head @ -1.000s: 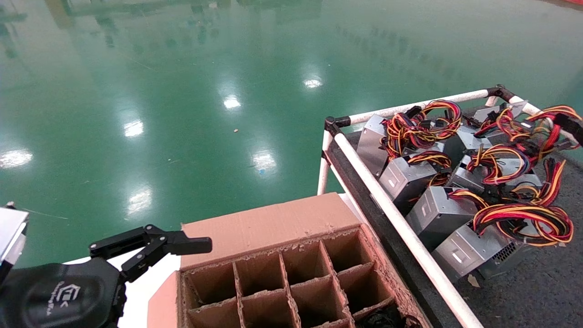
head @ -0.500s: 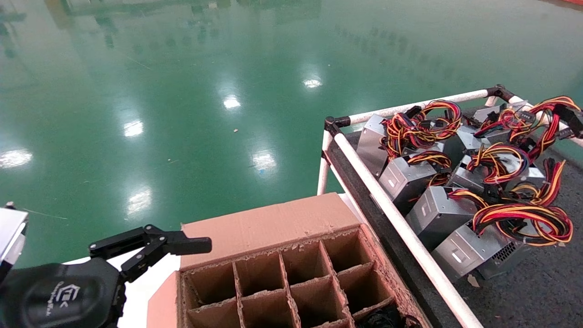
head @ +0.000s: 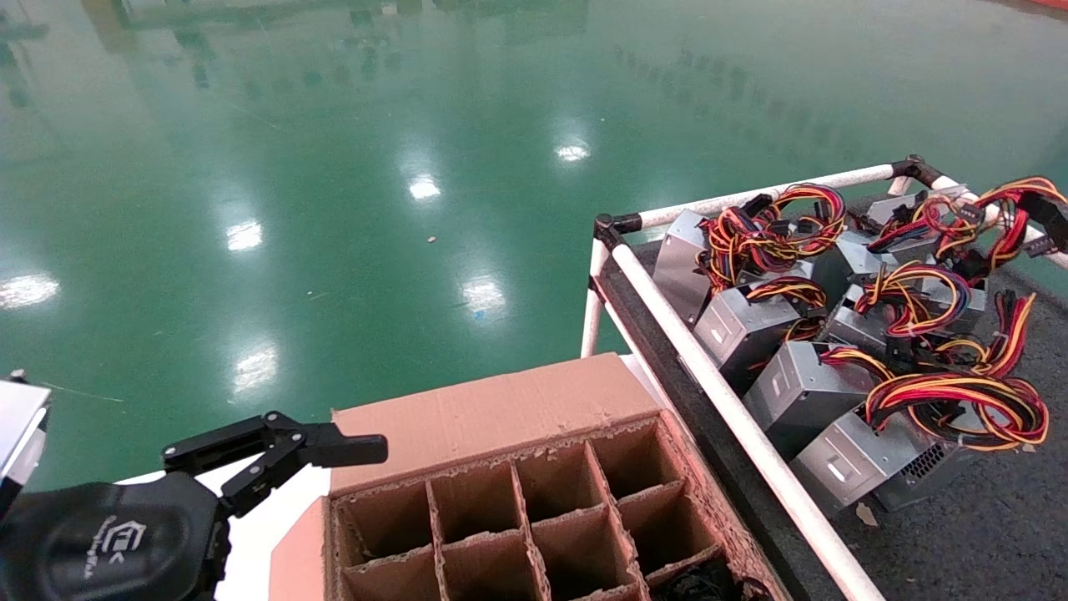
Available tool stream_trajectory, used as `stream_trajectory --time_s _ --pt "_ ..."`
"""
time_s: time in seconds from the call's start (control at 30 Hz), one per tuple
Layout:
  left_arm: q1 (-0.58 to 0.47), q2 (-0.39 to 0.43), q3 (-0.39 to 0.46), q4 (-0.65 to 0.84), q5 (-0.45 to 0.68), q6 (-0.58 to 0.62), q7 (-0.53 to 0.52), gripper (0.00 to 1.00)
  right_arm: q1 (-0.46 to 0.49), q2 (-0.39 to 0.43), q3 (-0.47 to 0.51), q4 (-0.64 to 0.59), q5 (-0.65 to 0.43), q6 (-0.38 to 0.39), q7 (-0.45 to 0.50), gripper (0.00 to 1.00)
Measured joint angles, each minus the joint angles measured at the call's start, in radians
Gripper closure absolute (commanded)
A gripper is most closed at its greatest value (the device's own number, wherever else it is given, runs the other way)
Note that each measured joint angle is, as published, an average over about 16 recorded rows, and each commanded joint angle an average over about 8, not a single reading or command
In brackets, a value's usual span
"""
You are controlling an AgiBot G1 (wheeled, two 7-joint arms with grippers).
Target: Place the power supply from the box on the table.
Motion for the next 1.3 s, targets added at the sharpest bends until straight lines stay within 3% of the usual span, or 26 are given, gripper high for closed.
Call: stream_trajectory --time_s 0.13,0.17,0.4,0.43,1.3 --pt "0.0 0.0 0.0 0.0 0.0 0.0 0.0 0.0 -0.008 0.004 -0.004 -0.001 -0.005 0.014 0.0 1.0" --pt "0.0 0.0 0.0 0.0 0.0 0.0 0.0 0.0 -0.009 0.005 -0.004 -0.001 -0.006 0.018 -0.001 0.96" --pt "0.0 0.0 0.0 0.0 0.0 0.0 0.0 0.0 -0.015 0.01 -0.011 -0.001 -0.015 0.045 -0.005 0.09" --pt "0.0 0.0 0.0 0.0 0.0 0.0 0.0 0.0 -0.015 0.011 -0.012 -0.001 -0.016 0.048 -0.006 0.0" --pt "0.0 0.0 0.0 0.0 0.0 0.0 0.0 0.0 -0.013 0.02 -0.016 -0.001 -0.022 0.044 -0.004 0.0"
